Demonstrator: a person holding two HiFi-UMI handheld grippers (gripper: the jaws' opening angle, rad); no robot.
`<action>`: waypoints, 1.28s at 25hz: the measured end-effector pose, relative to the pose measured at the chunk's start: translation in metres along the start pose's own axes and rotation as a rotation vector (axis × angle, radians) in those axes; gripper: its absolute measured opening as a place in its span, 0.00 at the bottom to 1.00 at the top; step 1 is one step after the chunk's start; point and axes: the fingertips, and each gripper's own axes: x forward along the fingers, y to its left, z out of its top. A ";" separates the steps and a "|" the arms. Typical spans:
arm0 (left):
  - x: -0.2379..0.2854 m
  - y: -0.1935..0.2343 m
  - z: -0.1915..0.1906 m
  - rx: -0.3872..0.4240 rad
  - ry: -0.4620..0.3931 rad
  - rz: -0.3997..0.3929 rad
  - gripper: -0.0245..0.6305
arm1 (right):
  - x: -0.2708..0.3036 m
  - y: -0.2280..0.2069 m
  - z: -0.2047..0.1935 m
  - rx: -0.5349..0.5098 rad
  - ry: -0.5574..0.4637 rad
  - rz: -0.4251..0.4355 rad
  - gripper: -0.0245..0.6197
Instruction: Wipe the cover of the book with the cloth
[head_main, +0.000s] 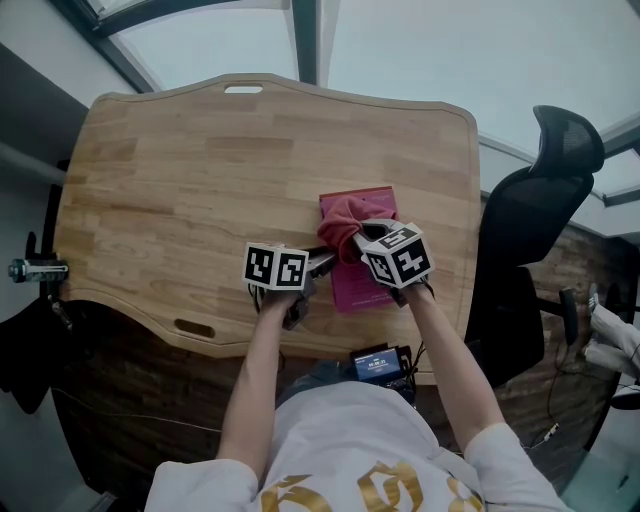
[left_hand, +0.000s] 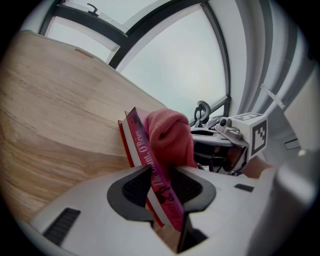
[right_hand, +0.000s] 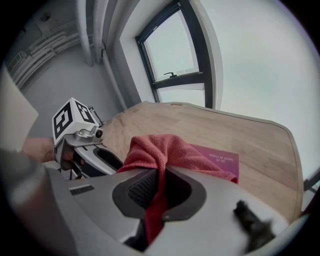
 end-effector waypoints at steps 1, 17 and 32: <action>0.000 0.000 0.000 -0.003 -0.002 0.000 0.23 | 0.000 0.000 0.001 -0.001 -0.001 -0.001 0.10; -0.001 0.000 0.000 0.003 -0.007 0.010 0.24 | 0.001 -0.014 0.008 0.016 -0.012 -0.018 0.10; -0.001 0.001 0.001 0.004 -0.013 0.015 0.24 | -0.013 -0.035 0.001 0.036 -0.035 -0.084 0.10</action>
